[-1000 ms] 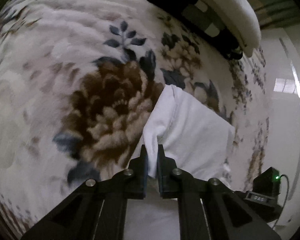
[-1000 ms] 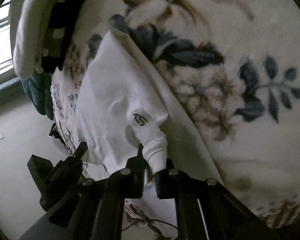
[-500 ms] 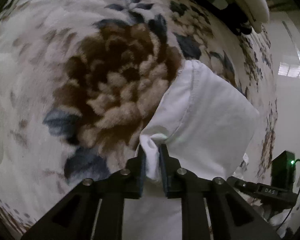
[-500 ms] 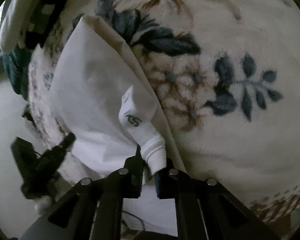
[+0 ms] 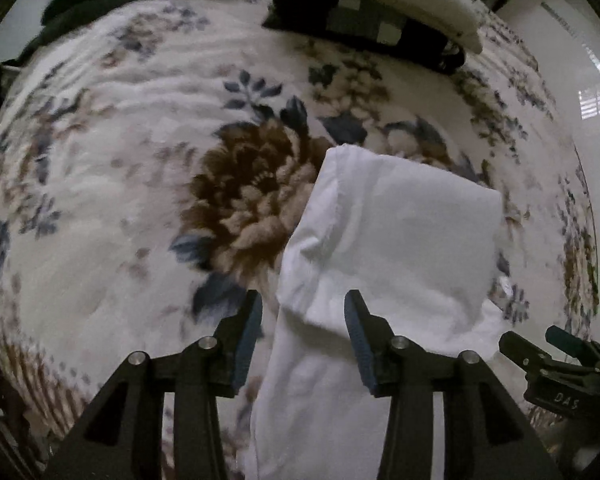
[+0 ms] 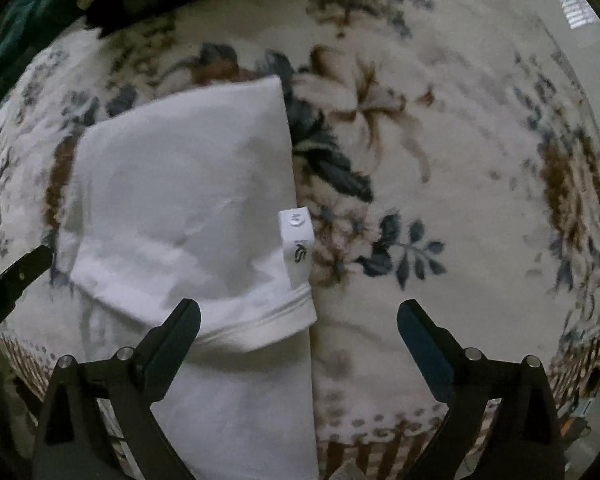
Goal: Fold small clothes
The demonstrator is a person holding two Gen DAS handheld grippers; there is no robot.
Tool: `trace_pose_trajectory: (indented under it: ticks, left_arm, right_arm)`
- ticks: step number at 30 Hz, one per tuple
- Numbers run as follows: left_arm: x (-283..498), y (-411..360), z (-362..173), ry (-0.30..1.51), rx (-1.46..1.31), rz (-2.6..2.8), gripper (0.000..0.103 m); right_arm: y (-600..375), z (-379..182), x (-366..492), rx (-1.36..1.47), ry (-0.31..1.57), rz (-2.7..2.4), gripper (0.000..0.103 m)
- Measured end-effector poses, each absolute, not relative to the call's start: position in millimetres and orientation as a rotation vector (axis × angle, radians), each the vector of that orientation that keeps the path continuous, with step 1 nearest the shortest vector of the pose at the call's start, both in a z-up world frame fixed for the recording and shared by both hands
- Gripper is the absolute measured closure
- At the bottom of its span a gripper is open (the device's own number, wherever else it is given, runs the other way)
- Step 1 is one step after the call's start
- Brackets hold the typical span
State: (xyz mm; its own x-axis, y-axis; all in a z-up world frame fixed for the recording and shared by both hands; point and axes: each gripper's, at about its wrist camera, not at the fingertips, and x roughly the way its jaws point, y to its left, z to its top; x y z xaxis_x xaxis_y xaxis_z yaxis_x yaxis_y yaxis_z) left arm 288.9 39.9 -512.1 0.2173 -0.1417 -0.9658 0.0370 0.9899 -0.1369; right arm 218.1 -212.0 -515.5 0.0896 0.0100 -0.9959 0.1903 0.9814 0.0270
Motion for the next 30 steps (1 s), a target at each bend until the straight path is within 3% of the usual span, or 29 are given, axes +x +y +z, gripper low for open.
trace_pose_trajectory:
  ticks: [7,11,17,21,24,30]
  left_arm:
    - [231.5,39.9,-476.0,1.314,-0.131,-0.104,0.063]
    - [192.1,51.2,-483.4,1.36,-0.159,-0.082,0.063]
    - [143.6,77.6,-541.5,1.52,-0.287,-0.071,0.063]
    - [122.5,94.6,-581.7,1.587,-0.357,-0.082,0.063]
    - [110.4,101.3,-604.3,1.638,-0.402,-0.097,0.063]
    - [88.1,96.6,-622.9,1.682,-0.49,-0.197,0.057]
  right_arm:
    - [-203.3,-469.1,173.4,0.159,1.423,-0.08,0.003]
    - [-207.6,-474.4,140.2,0.192,1.443,-0.044,0.003]
    - [-231.4,-529.7,87.4,0.406,1.595,0.025,0.003]
    - [-241.3,-576.4,53.7,0.56,1.698,0.078,0.021]
    - [-246.1,-603.0,37.6,0.663,1.747,0.109,0.027]
    - [-248.3,-637.4,13.4,0.848,1.803,0.149,0.028]
